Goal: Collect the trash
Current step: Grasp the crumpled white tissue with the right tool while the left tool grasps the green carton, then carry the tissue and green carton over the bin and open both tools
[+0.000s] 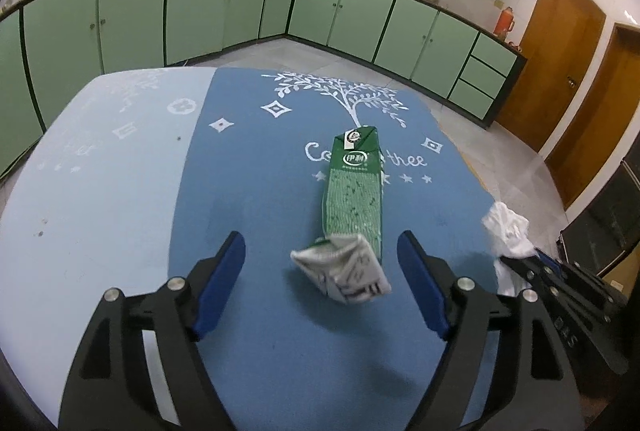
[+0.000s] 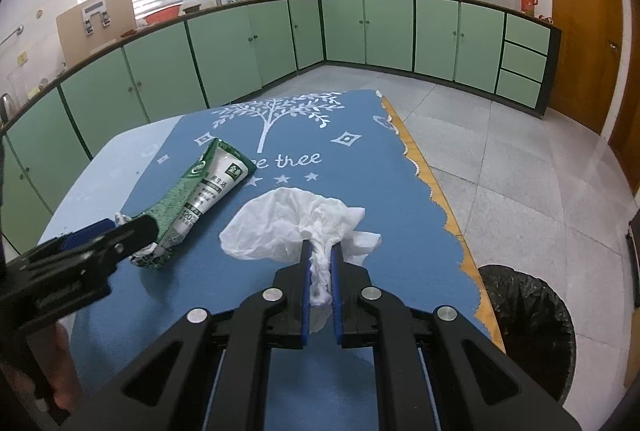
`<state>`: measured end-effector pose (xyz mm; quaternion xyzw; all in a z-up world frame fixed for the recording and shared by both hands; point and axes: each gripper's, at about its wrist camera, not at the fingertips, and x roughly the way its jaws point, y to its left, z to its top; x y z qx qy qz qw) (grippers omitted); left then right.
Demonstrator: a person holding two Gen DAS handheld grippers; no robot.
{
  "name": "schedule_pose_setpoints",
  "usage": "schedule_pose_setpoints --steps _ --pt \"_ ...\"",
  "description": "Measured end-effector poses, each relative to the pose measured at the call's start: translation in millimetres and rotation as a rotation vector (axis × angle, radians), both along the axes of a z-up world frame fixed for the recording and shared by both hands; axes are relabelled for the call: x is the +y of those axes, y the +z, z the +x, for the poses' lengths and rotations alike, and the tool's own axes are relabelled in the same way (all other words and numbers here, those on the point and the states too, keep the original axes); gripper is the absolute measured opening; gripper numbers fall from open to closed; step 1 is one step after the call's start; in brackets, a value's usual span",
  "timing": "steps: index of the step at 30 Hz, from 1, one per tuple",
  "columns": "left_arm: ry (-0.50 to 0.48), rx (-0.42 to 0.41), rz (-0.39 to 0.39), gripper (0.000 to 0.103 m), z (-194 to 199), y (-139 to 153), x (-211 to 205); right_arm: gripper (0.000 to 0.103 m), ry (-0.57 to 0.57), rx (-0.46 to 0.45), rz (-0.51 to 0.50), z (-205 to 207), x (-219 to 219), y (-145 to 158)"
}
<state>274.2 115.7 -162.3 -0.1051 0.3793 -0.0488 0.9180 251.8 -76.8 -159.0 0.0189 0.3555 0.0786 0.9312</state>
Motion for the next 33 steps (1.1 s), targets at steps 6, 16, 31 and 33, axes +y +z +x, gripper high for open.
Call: schedule_pose_setpoints --steps 6,16,31,33 --pt "-0.024 0.063 -0.039 0.049 11 -14 -6 0.009 -0.010 0.004 0.004 1 -5 -1" --pt "0.020 -0.019 0.039 0.048 -19 3 -23 0.009 -0.016 -0.006 0.001 -3 -9 1" --pt "-0.064 -0.059 0.040 0.048 -67 30 -57 0.009 -0.048 -0.049 0.003 -40 -48 27" --pt "-0.094 -0.064 0.037 0.048 -71 33 -69 0.009 -0.068 -0.054 -0.001 -49 -62 30"
